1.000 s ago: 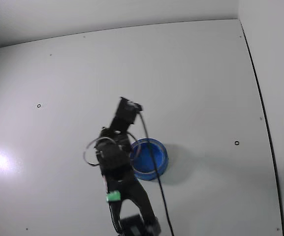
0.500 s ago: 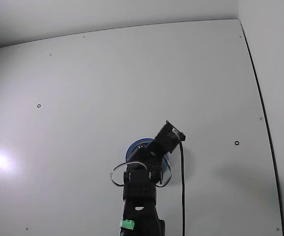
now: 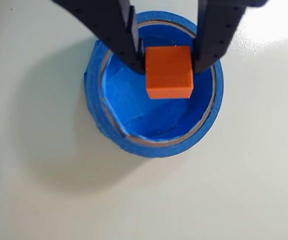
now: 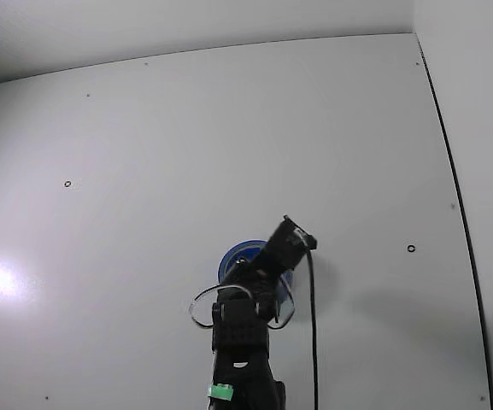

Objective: Grasp a block and put it in the bin.

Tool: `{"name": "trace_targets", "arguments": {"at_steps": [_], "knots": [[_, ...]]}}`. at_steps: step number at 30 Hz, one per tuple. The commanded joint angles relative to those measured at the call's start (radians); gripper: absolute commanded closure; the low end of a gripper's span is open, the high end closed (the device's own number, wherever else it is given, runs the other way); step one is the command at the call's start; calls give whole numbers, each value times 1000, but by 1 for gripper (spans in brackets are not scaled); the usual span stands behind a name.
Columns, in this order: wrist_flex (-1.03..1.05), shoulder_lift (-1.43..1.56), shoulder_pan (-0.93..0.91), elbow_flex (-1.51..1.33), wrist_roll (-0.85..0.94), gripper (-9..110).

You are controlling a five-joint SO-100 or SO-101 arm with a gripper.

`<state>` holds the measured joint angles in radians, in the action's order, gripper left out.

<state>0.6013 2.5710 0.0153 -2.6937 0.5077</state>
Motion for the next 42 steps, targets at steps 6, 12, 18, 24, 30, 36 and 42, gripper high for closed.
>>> {"name": "trace_targets", "arguments": {"at_steps": [6,12,18,24,30,36,42], "knots": [[-5,43,71,23,9,82],[-5,44,69,28,-5,92],[-3,218,66,28,-26,101],[-5,594,64,12,-382,101],[0,815,0,9,-765,101],[0,752,-63,-95,-937,101],[0,732,-61,-350,-939,101]]}}
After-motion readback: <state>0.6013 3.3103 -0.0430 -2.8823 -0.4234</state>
